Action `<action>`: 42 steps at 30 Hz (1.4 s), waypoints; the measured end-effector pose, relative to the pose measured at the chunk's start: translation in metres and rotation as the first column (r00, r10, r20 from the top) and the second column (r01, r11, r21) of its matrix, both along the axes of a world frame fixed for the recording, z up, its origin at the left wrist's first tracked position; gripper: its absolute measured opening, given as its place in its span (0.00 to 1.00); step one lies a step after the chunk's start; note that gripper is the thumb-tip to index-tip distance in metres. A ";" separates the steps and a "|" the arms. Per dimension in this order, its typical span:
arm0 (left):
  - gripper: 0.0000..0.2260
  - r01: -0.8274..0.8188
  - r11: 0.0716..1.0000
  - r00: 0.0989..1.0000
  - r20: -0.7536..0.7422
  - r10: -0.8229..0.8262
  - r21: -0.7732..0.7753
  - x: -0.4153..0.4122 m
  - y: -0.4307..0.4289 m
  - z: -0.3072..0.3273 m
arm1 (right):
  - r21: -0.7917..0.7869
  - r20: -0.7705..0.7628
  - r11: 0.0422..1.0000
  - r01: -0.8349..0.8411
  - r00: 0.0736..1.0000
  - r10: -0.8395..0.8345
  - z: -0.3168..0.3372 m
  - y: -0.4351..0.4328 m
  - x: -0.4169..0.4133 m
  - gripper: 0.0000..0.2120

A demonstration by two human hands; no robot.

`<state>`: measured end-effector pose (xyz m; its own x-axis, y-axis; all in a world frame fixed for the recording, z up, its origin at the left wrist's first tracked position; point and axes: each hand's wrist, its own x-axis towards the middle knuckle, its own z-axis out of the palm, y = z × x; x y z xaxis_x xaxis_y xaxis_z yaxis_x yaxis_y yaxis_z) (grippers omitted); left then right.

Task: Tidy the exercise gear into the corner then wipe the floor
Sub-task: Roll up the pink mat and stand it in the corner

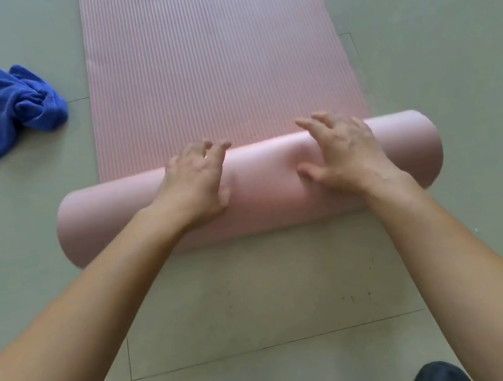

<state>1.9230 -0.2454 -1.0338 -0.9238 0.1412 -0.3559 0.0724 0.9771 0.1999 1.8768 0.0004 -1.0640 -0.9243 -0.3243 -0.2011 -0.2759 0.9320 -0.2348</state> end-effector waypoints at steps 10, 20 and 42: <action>0.49 0.014 0.955 0.998 -0.056 -0.032 -0.295 0.000 0.017 -0.056 | -0.035 -0.109 0.999 -0.036 0.993 0.032 -0.029 0.001 0.033 0.37; 0.33 0.060 0.998 0.981 0.185 -0.059 -0.001 -0.007 0.006 -0.001 | 0.178 0.011 0.973 -0.148 0.989 0.148 0.016 0.006 0.026 0.63; 0.37 -0.068 0.984 0.949 -0.314 0.014 -0.162 0.026 0.006 -0.052 | -0.013 -0.251 0.999 -0.030 0.968 0.026 -0.026 0.005 0.047 0.34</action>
<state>1.9493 -0.2394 -1.0861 -0.9958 0.0634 -0.0661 0.0632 0.9980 0.0062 1.9242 0.0053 -1.0904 -0.9351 -0.3519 0.0411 -0.3536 0.9198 -0.1702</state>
